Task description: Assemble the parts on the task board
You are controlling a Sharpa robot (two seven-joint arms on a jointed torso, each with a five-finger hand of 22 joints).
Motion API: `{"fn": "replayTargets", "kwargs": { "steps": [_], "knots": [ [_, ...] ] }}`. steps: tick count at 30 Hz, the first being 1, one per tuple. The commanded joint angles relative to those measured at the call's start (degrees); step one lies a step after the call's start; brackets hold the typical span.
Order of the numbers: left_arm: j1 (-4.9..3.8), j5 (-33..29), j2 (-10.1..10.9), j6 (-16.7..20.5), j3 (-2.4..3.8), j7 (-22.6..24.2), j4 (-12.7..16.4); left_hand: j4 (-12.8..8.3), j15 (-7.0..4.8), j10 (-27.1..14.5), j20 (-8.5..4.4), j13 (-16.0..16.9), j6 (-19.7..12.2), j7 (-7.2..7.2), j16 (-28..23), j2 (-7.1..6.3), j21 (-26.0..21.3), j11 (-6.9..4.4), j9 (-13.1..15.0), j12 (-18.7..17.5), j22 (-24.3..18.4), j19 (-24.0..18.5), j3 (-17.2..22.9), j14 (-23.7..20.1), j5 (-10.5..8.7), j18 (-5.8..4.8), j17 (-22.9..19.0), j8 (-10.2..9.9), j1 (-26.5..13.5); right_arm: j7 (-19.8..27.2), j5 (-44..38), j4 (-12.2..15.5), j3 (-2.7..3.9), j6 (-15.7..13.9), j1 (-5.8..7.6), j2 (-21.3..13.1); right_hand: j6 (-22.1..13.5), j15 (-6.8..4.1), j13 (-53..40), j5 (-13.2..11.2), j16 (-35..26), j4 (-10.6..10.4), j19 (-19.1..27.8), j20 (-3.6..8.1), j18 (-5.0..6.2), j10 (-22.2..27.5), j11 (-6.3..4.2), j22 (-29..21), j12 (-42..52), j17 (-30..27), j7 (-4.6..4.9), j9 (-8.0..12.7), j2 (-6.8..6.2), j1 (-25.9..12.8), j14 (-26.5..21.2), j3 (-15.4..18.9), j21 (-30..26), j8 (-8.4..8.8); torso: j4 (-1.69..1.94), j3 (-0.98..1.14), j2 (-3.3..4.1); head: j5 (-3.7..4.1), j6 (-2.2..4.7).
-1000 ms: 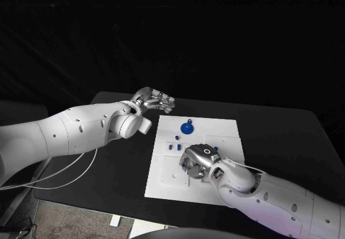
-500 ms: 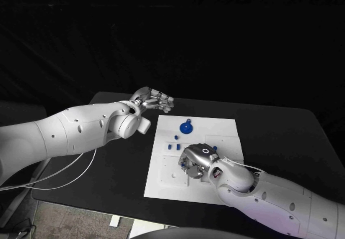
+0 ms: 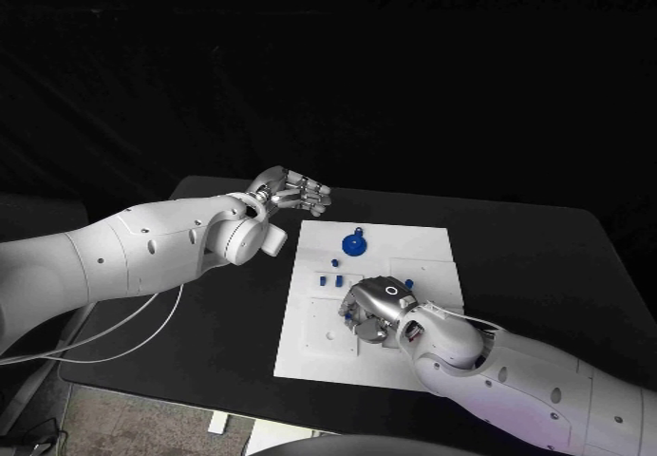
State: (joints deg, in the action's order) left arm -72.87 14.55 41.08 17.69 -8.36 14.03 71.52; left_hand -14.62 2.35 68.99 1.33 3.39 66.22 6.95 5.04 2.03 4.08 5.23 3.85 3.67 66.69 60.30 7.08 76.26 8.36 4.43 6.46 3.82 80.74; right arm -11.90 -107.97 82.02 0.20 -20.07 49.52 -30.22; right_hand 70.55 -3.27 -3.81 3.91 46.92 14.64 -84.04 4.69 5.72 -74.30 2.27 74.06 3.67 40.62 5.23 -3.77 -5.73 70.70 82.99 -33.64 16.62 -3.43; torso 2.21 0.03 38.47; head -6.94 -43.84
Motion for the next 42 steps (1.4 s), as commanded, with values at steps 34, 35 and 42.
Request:
{"fn": "replayTargets", "kwargs": {
  "steps": [34, 35, 42],
  "knots": [
    [-0.09, -0.3, 0.0, -1.2, 0.04, 0.2, -0.2, 0.3, 0.20, 0.1, 0.04, -0.1, -0.1, -0.11, -0.2, 0.43, -0.2, 0.10, 0.0, -0.2, -0.3, 0.3, -0.4, 0.1, -0.32, 0.32, 0.1, -0.2, 0.0, -0.3, 2.7, 2.0, -0.34, -6.4, -0.40, -1.8, -6.8, 1.94, 0.4, 0.1, 1.3, 0.6, -2.2, -2.13, 2.85, 8.0, 2.30, -2.7, -0.1, -2.6, 0.89, 0.2, -4.29, 1.2, -0.5, 6.8, -2.2, -0.15, 0.02, 0.01, 0.02, 0.77, 0.29],
    [-0.09, -0.3, 0.0, -1.2, 0.04, 0.2, -0.2, 0.3, 0.20, 0.1, 0.04, -0.1, -0.1, -0.11, -0.2, 0.43, -0.2, 0.10, 0.0, -0.2, -0.3, 0.3, -0.4, 0.1, -0.32, 0.32, 0.1, -0.2, 0.0, -0.3, 2.8, 2.3, -0.33, -6.6, -0.40, -2.0, -6.8, 1.94, 0.4, 0.1, 1.3, 0.6, -2.2, -2.13, 2.85, 8.0, 2.30, -2.7, -0.1, -2.6, 0.89, 0.2, -4.29, 1.2, -0.5, 6.8, -2.2, -0.15, 0.01, 0.01, 0.02, 0.79, 0.31],
    [-0.09, -0.3, 0.0, -1.3, 0.03, 0.1, -0.3, 0.3, 0.20, 0.1, 0.04, -0.1, -0.1, -0.11, -0.2, 0.43, -0.2, 0.10, 0.0, -0.2, -0.3, 0.3, -0.4, 0.1, -0.32, 0.32, 0.1, -0.2, 0.0, 0.1, 4.7, 5.0, 0.82, -8.0, -0.30, -4.0, -6.4, 1.80, 0.4, 0.4, 1.6, 0.5, -2.2, -2.00, 2.75, 6.8, 2.08, -3.0, -0.1, -2.7, 1.14, 0.2, -4.13, 0.8, -0.4, 6.3, -1.4, -0.14, -0.05, 0.00, -0.01, 1.01, 0.58]
  ]
}}
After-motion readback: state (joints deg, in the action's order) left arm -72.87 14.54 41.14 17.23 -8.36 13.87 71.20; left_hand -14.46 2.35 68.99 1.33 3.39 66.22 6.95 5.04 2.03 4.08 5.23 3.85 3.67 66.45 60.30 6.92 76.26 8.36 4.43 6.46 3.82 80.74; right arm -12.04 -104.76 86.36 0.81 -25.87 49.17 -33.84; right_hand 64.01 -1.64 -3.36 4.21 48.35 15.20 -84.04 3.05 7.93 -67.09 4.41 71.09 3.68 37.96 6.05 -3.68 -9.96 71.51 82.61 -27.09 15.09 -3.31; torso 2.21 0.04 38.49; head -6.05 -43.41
